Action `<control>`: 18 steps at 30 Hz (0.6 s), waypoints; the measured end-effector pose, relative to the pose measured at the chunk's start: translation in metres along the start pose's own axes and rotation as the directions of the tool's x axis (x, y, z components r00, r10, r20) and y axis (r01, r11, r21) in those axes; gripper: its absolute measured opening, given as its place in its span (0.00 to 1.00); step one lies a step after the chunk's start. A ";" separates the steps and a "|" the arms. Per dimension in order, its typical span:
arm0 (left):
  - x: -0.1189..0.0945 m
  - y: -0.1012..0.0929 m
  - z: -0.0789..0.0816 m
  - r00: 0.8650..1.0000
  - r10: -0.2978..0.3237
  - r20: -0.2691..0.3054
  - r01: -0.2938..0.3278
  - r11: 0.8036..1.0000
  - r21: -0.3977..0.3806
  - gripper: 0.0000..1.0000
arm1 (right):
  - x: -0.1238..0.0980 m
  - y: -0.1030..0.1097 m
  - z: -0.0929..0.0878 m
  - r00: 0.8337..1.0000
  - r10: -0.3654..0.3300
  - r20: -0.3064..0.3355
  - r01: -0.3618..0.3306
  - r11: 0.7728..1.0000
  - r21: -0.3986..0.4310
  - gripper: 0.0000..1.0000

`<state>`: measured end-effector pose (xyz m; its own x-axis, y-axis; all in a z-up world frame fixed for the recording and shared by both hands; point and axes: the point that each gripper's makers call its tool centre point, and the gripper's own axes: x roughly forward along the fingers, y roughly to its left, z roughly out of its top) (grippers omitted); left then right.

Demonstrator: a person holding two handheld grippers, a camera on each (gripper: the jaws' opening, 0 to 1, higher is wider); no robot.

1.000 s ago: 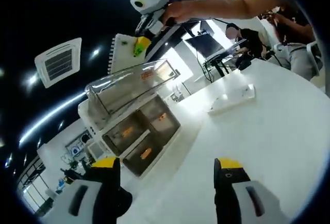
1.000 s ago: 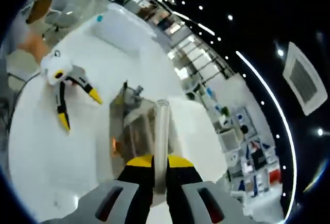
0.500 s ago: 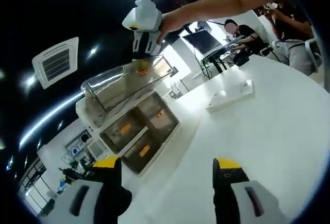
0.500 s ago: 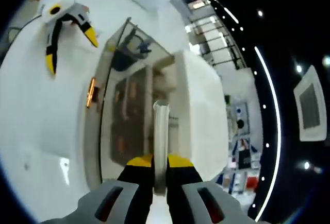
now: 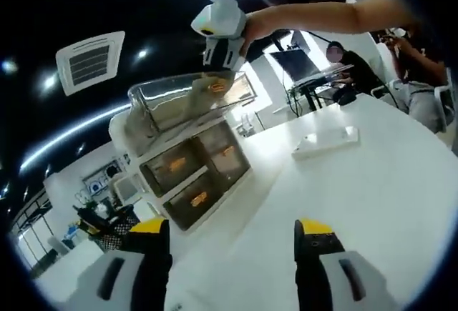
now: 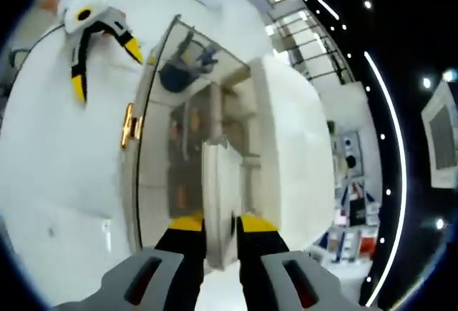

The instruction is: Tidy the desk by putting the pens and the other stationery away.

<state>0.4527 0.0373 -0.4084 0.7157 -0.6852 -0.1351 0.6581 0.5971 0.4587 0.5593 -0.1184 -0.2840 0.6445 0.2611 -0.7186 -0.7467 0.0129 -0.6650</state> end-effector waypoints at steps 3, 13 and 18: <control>-0.003 0.002 0.004 1.000 0.011 0.014 -0.010 0.999 -0.031 0.69 | -0.004 0.003 -0.002 0.997 0.073 0.029 -0.077 0.980 0.186 0.20; -0.006 -0.003 0.008 1.000 0.003 0.029 -0.001 0.997 -0.077 0.69 | -0.042 -0.012 0.011 0.968 0.099 0.231 -0.213 0.810 0.547 0.46; -0.004 -0.006 0.010 0.999 -0.004 0.035 0.007 0.997 -0.071 0.69 | -0.052 -0.010 0.007 0.963 0.085 0.255 -0.222 0.785 0.578 0.49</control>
<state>0.4438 0.0326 -0.4021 0.7044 -0.7018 -0.1062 0.6777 0.6207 0.3942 0.5326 -0.1253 -0.2383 0.5155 0.4991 -0.6966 -0.8247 0.5098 -0.2450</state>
